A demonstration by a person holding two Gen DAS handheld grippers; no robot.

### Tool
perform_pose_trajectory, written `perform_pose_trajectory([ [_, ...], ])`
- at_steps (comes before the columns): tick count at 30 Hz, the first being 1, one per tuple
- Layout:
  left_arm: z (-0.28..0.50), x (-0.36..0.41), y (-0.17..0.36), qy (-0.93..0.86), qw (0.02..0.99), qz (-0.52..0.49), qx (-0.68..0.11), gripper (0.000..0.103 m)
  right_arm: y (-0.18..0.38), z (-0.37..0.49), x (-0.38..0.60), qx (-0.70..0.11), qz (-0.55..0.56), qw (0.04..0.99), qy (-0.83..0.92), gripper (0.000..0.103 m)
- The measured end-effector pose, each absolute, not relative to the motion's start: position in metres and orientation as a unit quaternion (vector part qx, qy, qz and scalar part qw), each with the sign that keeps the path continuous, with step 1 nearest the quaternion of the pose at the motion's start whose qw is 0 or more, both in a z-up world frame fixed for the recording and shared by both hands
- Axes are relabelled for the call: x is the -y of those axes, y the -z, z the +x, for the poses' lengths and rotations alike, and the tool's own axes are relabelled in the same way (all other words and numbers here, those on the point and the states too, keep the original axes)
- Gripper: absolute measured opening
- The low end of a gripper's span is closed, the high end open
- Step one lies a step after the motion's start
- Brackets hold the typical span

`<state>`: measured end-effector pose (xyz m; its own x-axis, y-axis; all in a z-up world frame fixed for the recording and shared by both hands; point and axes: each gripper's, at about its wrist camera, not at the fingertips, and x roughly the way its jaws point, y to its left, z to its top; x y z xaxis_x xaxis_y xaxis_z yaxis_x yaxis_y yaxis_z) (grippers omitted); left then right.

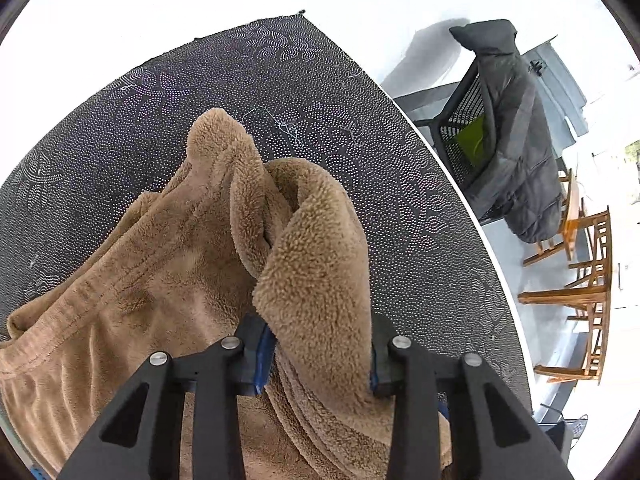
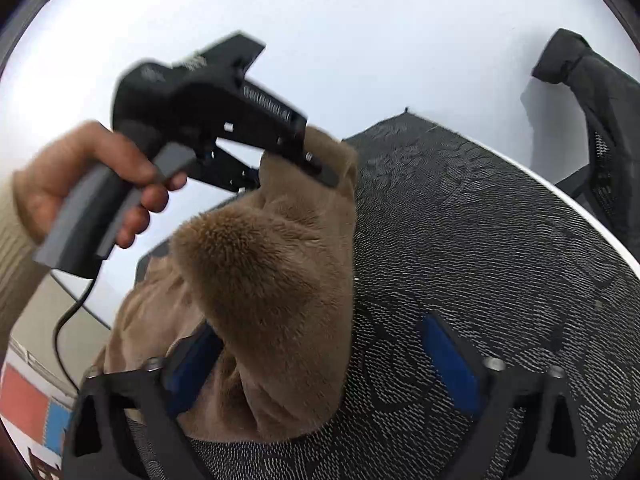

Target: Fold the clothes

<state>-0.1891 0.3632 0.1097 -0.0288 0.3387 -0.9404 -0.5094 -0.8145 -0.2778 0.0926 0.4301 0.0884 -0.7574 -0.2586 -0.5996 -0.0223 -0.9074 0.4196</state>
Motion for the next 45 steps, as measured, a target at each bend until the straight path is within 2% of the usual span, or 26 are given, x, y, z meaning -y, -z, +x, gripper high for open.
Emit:
perform_pose_trajectory([
  [1, -0.192, -0.360, -0.110, -0.715, 0.298, -0.630, -0.062, 0.040, -0.087, 0.088, -0.427, 0.201, 0.349, 0.066, 0.913, 0.044],
  [2, -0.195, -0.356, -0.110, -0.715, 0.300, -0.629, -0.056, 0.040, -0.084, 0.080, -0.426, 0.196, 0.352, 0.064, 0.913, 0.036],
  [5, -0.200, -0.343, -0.113, -0.716, 0.306, -0.626, -0.031, 0.035, -0.088, 0.078, -0.415, 0.162, 0.344, 0.052, 0.923, 0.027],
  [13, -0.206, -0.275, -0.135, -0.724, 0.339, -0.598, 0.059, 0.033, -0.143, 0.117, -0.363, 0.071, 0.272, 0.035, 0.959, 0.025],
  [23, -0.199, -0.128, -0.172, -0.751, 0.343, -0.537, 0.173, 0.032, -0.193, 0.125, -0.256, -0.023, 0.217, 0.103, 0.970, 0.021],
  [27, -0.190, -0.051, -0.168, -0.761, 0.327, -0.517, 0.216, 0.032, -0.184, 0.131, -0.210, -0.052, 0.225, 0.140, 0.963, 0.021],
  [35, -0.165, 0.058, -0.102, -0.753, 0.277, -0.529, 0.276, 0.032, -0.159, 0.144, -0.118, -0.115, 0.248, 0.213, 0.938, 0.021],
  [45, -0.139, 0.105, -0.078, -0.748, 0.281, -0.496, 0.340, 0.032, -0.133, 0.155, -0.089, -0.160, 0.263, 0.236, 0.921, 0.021],
])
